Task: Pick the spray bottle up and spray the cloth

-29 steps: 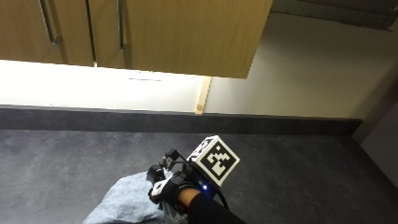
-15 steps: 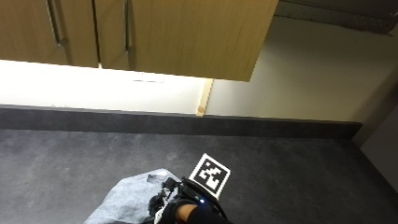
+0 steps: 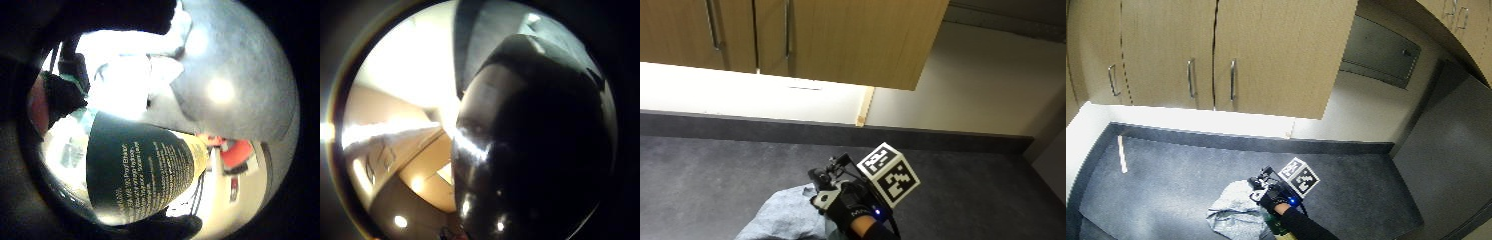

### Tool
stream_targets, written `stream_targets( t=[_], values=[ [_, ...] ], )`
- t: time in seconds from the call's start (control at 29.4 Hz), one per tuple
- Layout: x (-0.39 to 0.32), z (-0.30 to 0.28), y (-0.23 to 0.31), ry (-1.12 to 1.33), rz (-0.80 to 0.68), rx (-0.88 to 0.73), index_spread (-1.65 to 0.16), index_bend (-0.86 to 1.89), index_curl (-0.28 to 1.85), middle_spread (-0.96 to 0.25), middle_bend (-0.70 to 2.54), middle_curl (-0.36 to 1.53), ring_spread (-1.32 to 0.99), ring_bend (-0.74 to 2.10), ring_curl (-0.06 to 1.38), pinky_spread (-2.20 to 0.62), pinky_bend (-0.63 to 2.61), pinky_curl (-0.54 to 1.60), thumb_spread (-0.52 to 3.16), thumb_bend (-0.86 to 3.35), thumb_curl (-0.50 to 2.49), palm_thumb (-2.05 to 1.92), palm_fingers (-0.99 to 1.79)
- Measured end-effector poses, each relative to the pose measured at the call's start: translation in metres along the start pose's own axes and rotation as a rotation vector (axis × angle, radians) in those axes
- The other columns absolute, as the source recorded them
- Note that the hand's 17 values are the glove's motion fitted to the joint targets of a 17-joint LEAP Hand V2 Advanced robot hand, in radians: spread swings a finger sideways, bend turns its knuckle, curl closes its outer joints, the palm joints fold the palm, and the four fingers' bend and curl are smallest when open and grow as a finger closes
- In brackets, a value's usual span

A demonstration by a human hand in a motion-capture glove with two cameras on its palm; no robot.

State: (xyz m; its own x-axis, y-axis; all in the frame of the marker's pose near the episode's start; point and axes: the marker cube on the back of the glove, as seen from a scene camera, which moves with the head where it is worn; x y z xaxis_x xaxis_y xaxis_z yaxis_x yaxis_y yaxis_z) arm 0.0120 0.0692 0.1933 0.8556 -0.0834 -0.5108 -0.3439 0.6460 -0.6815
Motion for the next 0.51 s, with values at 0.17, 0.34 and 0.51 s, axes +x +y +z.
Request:
stream_targets(
  t=[0.17,0.34,0.51],
  values=[
    [-0.015,-0.020,0.031,-0.145,-0.260,0.256,-0.10,0.34,0.61,0.02,0.31,0.58,-0.04,0.29,0.52,0.01,0.28,0.41,0.57,-0.02,0.74,1.16,1.15],
    [-0.029,-0.032,0.068,-0.337,-0.516,0.460,-0.10,0.34,0.61,0.02,0.31,0.58,-0.04,0.29,0.52,0.01,0.28,0.42,0.57,-0.02,0.74,1.16,1.15],
    [-0.032,-0.040,0.089,-0.435,-0.643,0.591,-0.10,0.34,0.61,0.02,0.31,0.59,-0.04,0.28,0.53,0.00,0.27,0.43,0.56,-0.02,0.74,1.16,1.15]
  ],
)
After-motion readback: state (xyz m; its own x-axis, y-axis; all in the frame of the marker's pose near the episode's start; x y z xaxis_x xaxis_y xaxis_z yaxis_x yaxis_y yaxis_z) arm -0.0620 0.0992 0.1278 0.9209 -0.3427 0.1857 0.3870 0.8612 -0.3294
